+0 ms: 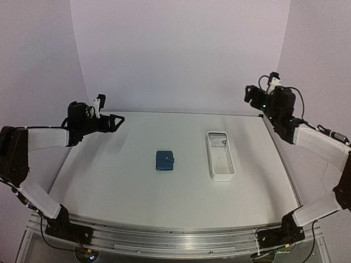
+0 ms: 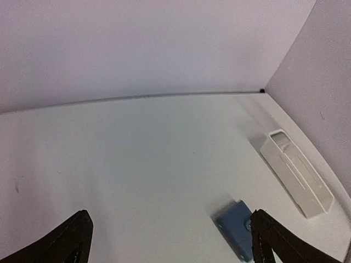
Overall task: Put the credit cards into the card holder
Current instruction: Open the card holder at the center of the board.
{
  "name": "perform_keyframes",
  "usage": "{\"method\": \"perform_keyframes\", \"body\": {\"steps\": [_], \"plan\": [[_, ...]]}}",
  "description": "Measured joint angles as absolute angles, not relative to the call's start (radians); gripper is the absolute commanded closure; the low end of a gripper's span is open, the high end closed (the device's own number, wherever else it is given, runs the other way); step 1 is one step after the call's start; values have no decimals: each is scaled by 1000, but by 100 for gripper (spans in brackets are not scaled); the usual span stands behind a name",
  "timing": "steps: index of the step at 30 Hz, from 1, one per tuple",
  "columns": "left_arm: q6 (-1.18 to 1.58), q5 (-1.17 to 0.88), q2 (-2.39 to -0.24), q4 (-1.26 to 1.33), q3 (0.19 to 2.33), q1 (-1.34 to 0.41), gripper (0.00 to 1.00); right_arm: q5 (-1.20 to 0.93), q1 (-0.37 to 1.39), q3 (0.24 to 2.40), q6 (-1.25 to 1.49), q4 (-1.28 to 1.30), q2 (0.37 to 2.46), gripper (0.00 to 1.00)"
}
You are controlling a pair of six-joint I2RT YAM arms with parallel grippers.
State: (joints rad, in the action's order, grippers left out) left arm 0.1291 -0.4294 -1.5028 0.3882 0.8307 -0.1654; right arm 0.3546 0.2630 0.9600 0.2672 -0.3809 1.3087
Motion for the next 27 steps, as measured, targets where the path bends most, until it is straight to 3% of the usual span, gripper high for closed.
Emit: {"method": "perform_keyframes", "body": {"steps": [4, 8, 11, 19, 27], "plan": [[205, -515, -1594, 162, 997, -263, 2, 300, 472, 1205, 313, -249, 1491, 17], [288, -646, -1761, -60, 1178, -338, 16, 204, 634, 1414, 408, -148, 1728, 25], [337, -695, -1865, -155, 1249, -368, 19, 137, 707, 1486, 492, -80, 1866, 33], [479, -723, -1934, -159, 1176, -421, 35, -31, 762, 1531, 720, 88, 2144, 52], [602, -739, -1991, -75, 1097, -446, 35, -112, 752, 1543, 805, 124, 2215, 63]]}}
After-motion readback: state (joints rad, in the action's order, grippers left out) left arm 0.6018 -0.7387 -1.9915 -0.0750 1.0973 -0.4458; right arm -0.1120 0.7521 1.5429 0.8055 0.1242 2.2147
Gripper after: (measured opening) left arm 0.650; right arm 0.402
